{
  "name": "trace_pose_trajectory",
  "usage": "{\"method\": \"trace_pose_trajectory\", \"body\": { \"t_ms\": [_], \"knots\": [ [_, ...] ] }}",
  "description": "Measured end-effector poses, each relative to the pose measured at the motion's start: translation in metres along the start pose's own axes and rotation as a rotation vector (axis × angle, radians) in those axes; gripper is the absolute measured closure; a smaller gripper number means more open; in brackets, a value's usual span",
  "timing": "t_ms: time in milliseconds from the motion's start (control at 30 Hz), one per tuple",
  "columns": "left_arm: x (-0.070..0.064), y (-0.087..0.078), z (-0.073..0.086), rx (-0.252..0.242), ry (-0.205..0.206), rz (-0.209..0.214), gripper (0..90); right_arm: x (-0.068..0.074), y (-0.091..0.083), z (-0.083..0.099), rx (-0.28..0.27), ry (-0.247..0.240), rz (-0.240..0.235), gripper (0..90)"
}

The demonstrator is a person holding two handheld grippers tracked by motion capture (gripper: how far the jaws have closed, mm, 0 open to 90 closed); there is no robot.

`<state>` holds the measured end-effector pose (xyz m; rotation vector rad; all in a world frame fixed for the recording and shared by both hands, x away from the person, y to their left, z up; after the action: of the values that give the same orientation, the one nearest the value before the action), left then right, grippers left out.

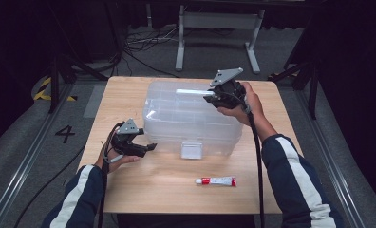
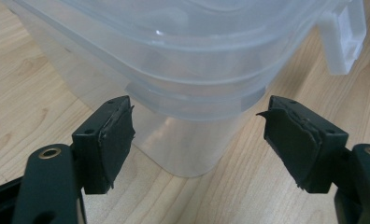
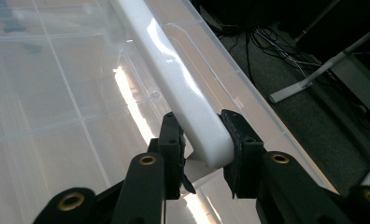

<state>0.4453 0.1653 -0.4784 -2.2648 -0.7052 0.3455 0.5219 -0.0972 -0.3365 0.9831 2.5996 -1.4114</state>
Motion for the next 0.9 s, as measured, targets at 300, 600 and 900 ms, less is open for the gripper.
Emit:
{"method": "trace_pose_trajectory", "body": {
  "t_ms": [300,600,900],
  "knots": [
    [0.002,-0.022,0.003,-0.018,0.014,-0.042,27.9,-0.007,-0.003,-0.008,0.021,0.007,-0.004,71.2],
    [0.002,-0.038,0.002,-0.061,0.016,-0.029,49.5,-0.014,-0.003,-0.011,0.027,0.017,0.0,70.9],
    [0.0,-0.046,-0.009,-0.12,0.007,-0.03,68.2,-0.016,-0.003,-0.013,0.039,0.018,-0.003,70.9]
  ]
}}
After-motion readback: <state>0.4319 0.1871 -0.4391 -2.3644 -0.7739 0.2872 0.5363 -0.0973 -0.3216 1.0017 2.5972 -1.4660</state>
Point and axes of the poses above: each handheld gripper's, and its own axes: y roughly forward along the jaws, z roughly out of its underside, x roughly to its left, the point moved 7 cm from there along y, roughly forward along the jaws, and after that the axes turned 9 degrees about x, right-handed, at the moved point
